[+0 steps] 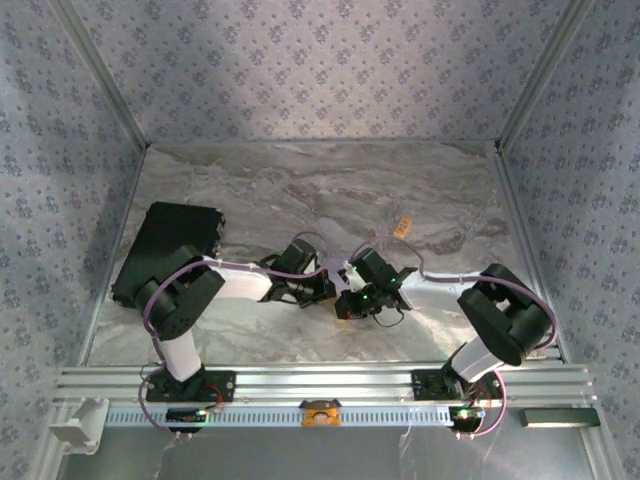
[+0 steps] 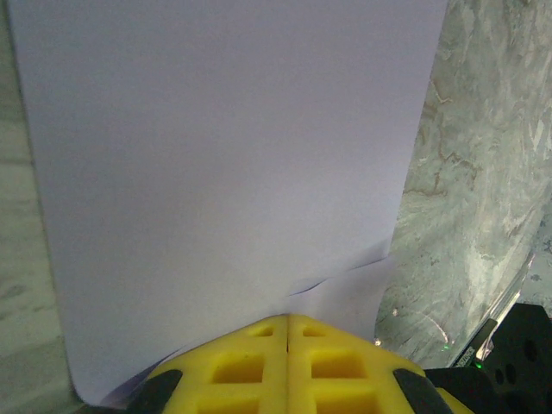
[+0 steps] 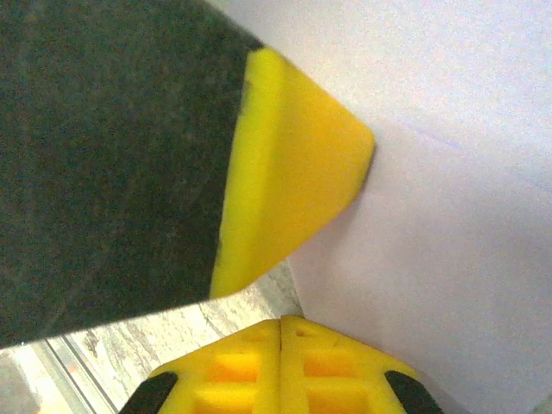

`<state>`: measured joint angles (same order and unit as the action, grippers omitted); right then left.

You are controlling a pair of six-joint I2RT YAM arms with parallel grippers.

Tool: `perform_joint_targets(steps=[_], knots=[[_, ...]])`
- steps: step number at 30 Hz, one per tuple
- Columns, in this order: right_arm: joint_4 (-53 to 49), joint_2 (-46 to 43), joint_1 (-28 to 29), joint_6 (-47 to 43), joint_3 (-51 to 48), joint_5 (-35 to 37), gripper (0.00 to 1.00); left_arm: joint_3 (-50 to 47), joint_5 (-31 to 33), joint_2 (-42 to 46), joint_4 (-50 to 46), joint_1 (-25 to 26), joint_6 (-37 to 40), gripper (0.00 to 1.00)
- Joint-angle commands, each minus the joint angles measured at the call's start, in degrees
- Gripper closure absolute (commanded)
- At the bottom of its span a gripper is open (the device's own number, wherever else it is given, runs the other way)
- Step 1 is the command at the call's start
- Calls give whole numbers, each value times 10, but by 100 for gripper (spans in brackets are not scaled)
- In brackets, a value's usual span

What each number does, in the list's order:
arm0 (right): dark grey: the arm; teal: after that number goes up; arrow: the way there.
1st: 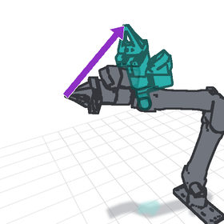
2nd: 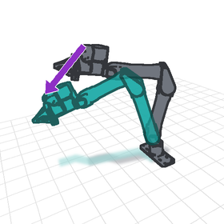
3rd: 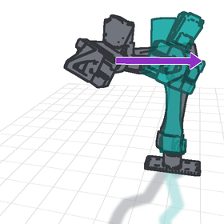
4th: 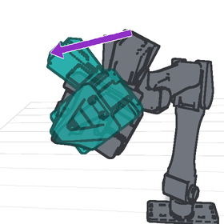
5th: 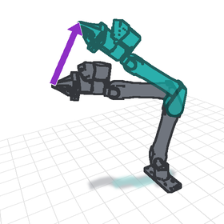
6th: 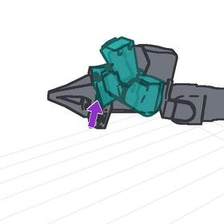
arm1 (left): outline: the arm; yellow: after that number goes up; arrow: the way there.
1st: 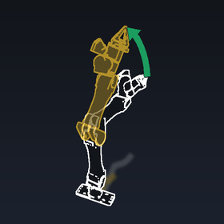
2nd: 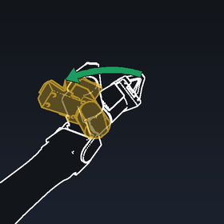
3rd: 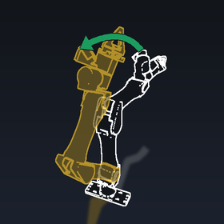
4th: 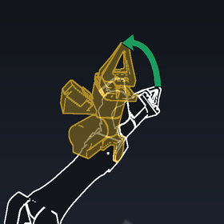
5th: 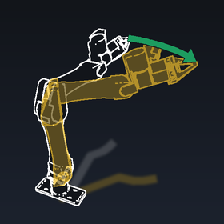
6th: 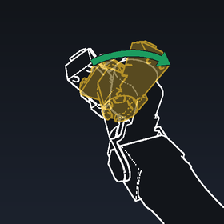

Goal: Fold a paper plane with a square sheet of paper (pick it up from the middle)
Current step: Third fold the triangle at the center of the table.

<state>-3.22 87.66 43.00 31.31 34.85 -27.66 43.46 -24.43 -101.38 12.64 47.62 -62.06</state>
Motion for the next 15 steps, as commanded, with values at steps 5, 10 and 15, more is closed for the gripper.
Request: perform_joint_targets(steps=[5, 10, 15], knots=[[-17, -31, -9, 21, 14, -13, 95, -5, 6, -15, -35, -4, 13, 100], [-9, 7, -10, 23, 33, -15, 94, -5, 5, -16, -34, -4, 12, 100], [-3, 33, -11, 24, 21, -24, 94, -5, 5, -17, -34, -4, 12, 100]])
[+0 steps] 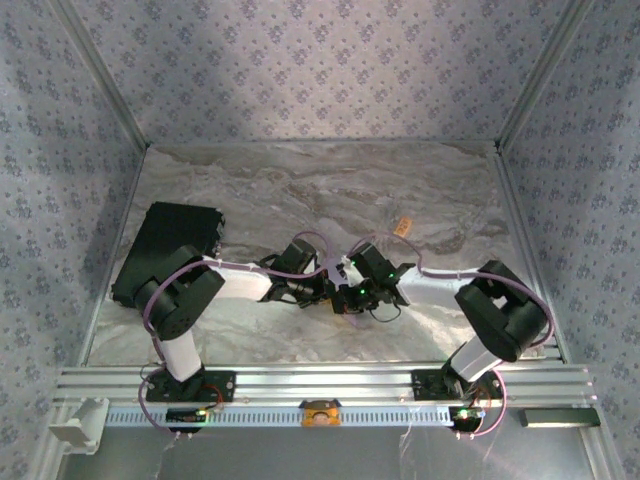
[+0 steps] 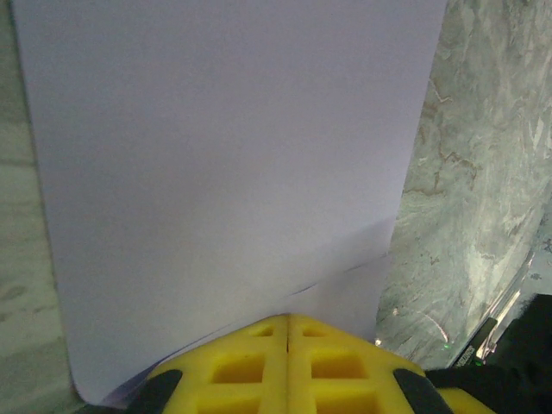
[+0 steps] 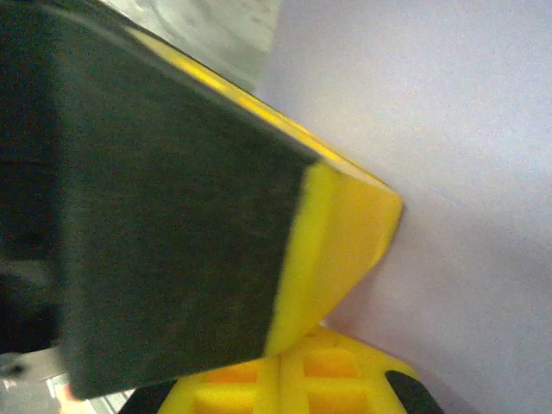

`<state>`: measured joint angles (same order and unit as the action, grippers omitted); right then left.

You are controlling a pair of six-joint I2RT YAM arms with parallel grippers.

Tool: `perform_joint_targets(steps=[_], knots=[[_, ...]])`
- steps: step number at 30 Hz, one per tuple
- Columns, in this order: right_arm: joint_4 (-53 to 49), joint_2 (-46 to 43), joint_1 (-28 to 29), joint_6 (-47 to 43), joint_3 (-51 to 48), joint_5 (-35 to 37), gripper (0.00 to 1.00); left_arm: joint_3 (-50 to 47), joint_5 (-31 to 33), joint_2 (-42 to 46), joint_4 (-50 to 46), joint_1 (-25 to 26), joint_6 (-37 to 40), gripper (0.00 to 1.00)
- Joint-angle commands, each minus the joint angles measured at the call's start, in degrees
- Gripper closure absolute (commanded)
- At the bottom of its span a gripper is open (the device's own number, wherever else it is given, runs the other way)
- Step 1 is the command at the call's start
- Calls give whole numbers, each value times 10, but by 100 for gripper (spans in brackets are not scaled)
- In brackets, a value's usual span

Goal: Fold a paper plane with a square sheet of paper (pick it up from the middle)
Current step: Third fold the triangle at the center of the table.

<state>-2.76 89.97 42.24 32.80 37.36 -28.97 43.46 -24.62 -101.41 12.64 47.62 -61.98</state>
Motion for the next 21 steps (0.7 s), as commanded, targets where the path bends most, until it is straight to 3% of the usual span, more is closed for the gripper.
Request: perform_joint_targets(steps=[1, 12, 21], knots=[[-6, 9, -5, 10, -11, -10, 94, -5, 8, -17, -34, -4, 12, 100], [35, -42, -15, 49, -89, -43, 91, -8, 8, -19, -37, -9, 12, 100], [26, -92, -17, 65, -130, -27, 90, -9, 9, -20, -39, -10, 12, 100]])
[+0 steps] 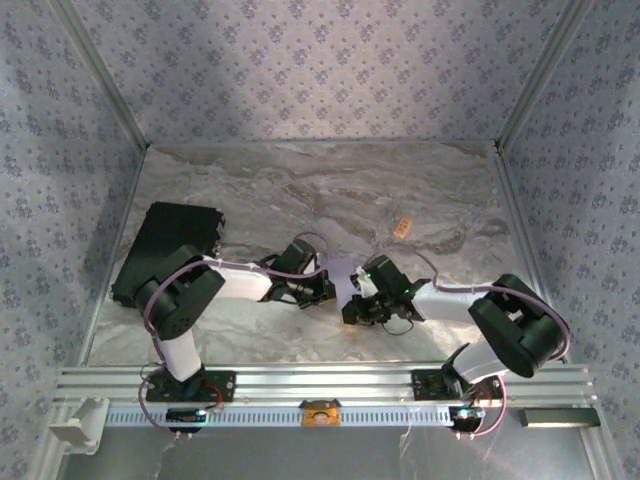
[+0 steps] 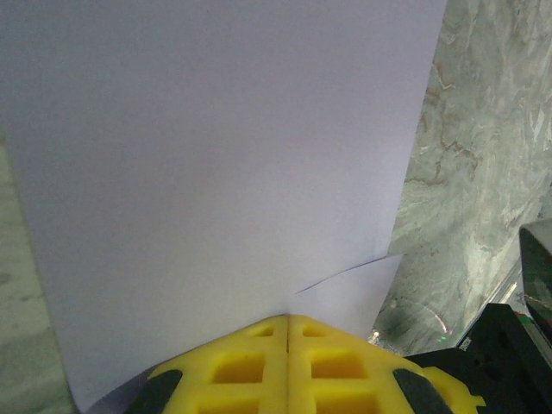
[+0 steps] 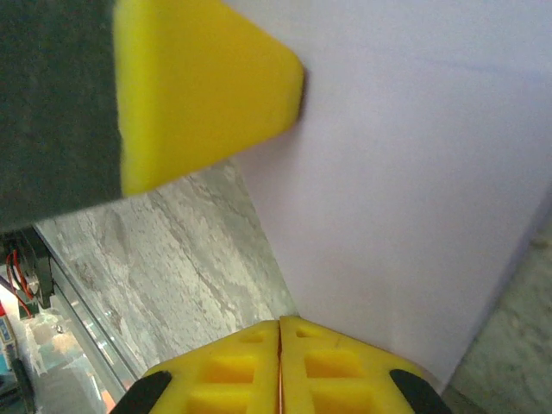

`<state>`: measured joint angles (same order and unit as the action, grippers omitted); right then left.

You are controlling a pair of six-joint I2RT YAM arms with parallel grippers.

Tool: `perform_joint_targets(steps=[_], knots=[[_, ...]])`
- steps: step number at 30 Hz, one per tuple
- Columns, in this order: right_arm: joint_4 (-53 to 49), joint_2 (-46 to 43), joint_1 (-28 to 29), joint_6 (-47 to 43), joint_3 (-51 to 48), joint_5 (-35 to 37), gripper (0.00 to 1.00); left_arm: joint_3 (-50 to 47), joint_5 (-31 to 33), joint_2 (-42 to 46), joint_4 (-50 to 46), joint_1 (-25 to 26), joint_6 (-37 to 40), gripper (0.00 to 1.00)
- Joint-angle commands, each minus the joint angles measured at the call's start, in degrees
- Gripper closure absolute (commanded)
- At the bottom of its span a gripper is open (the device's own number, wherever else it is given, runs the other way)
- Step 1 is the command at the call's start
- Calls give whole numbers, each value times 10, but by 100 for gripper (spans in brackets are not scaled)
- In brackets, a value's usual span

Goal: Fold a paper plane with a square sheet of paper (pick it up from the middle)
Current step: Third fold the triangle at the center of the table.

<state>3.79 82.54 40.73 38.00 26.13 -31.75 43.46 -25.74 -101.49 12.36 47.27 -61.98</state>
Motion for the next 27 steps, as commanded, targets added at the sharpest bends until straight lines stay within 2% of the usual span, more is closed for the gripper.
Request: perform_joint_targets(steps=[1, 13, 19, 22, 27], knots=[[-46, -24, -3, 13, -21, 3, 90, -8, 19, -20, -35, -6, 12, 100], [-74, -98, -13, 41, -70, 28, 89, -7, 16, -26, -31, -7, 10, 100], [-122, -161, -16, 19, -21, 21, 93, -7, 15, -24, -31, -6, 12, 100], [-124, -144, -20, 3, 9, 24, 94, -7, 13, -24, -30, -7, 12, 100], [-94, -53, -21, -3, 55, 5, 94, -6, 13, -25, -30, -7, 12, 100]])
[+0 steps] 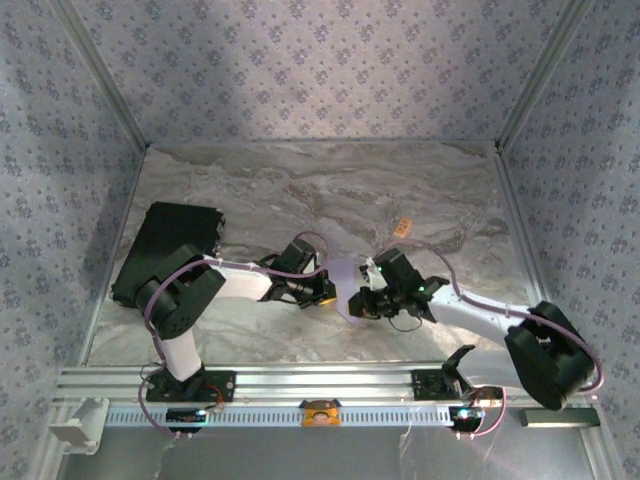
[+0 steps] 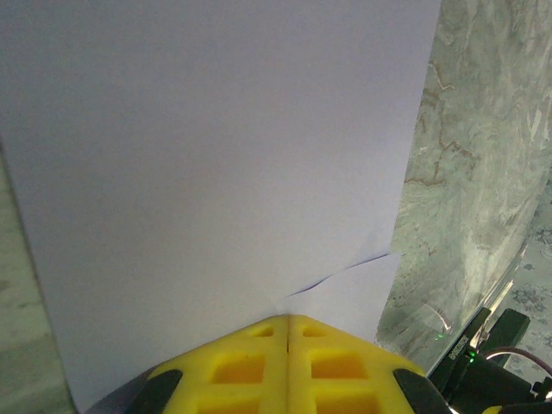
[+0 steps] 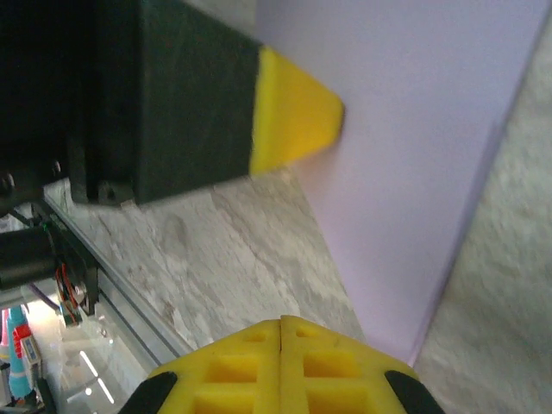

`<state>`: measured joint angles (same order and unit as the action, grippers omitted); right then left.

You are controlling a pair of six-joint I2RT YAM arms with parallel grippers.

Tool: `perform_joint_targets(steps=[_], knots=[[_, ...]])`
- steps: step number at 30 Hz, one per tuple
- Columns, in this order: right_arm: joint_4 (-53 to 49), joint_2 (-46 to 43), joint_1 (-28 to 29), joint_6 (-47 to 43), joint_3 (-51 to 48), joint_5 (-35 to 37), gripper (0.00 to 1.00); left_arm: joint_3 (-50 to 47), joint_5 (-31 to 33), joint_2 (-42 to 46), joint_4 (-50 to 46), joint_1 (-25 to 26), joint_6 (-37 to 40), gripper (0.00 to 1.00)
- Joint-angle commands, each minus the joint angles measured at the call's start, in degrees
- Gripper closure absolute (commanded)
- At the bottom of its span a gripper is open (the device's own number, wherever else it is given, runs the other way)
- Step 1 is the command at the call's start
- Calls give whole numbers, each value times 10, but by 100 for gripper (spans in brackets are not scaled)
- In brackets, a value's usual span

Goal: Fold a paper plane with a square sheet of paper (pick it up from the middle)
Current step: Third fold the triangle at the center of the table.

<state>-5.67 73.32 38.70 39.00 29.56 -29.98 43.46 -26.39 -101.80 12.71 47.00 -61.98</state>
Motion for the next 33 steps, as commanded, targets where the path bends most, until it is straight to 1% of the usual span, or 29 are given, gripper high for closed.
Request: perform_joint_targets(steps=[1, 5, 8, 11, 13, 17, 19, 23, 26, 33], knots=[[11, 56, 1, -13, 25, -15, 94, -6, 19, -22, -33, -3, 13, 100], [14, 103, 5, -14, 21, -8, 94, -6, 19, -24, -33, -4, 13, 100], [19, 106, 4, -10, -7, -4, 93, -4, 19, -25, -33, -4, 12, 100], [26, 82, 4, 15, -52, 6, 93, -4, 19, -24, -35, -4, 14, 100], [33, 53, 5, 32, -87, 11, 93, -4, 20, -24, -36, -4, 12, 100], [15, -13, -4, 47, -123, 23, 93, -7, 21, -24, -33, -5, 12, 100], [-5, -46, -6, 48, -121, 24, 92, -6, 19, -24, -34, -5, 12, 100], [-52, -80, -8, 24, -79, 25, 91, -6, 19, -25, -32, -5, 12, 100], [-35, -65, -10, 21, -48, 17, 91, -6, 19, -24, -32, -5, 12, 100], [38, 50, -7, 24, 10, -5, 92, -7, 20, -21, -34, -4, 12, 100]])
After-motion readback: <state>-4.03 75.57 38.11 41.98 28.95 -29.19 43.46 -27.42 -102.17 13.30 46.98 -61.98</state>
